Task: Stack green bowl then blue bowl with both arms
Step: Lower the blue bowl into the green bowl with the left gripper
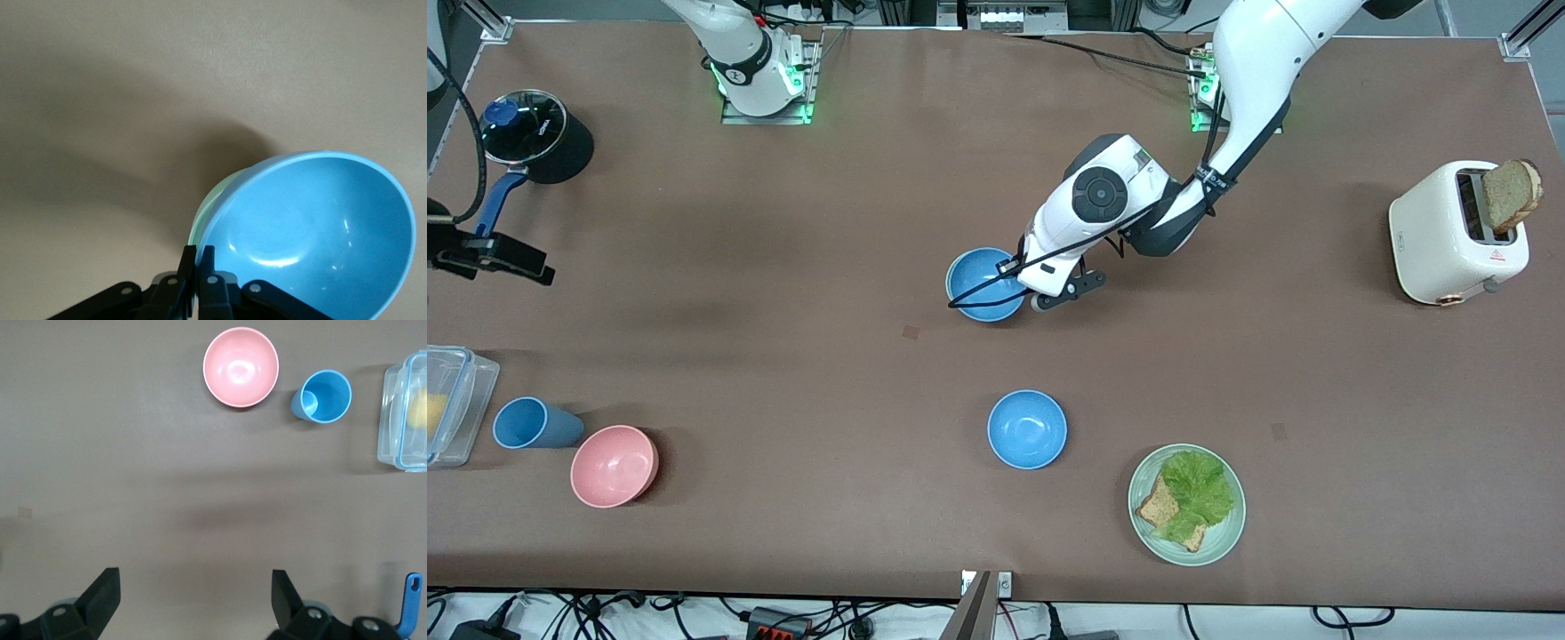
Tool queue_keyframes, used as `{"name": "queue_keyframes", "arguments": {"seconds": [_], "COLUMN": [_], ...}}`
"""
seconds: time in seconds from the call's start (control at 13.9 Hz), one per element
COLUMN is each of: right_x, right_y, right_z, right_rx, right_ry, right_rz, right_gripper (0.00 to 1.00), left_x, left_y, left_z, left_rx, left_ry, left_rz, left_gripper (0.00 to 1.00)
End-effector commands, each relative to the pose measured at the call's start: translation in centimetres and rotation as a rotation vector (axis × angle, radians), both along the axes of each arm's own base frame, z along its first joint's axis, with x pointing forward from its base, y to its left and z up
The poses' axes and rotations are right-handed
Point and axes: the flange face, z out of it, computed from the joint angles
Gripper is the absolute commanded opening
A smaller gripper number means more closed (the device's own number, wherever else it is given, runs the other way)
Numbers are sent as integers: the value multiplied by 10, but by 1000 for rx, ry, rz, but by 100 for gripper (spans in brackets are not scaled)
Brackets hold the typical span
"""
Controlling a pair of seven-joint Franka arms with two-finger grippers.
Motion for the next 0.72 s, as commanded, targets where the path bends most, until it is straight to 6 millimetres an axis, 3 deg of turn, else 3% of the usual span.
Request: {"name": "queue_keyframes", "arguments": {"seconds": [0.0, 0.14, 0.36, 0.58, 0.65], "right_x": [-30, -45, -47, -39, -39], "right_y": [4, 4, 5, 2, 0], "right_z": [-9, -17, -15, -2, 0], "right_rx": [-11, -12, -12, -10, -11], "right_ry": [-32, -50, -49, -70, -73], "right_rz": [14, 17, 26, 19, 21], "right_gripper": [100, 100, 100, 100, 100], "left_x": [-4, -6, -8, -8, -7], "left_y": [-4, -4, -7, -8, -7], "left_z": [1, 0, 0, 1, 1], "left_rx": [14, 16, 17, 19, 19], "left_ry": [-21, -17, -16, -11, -10], "left_rz": [3, 5, 4, 24, 30], "left_gripper": [1, 1, 1, 15, 24]}}
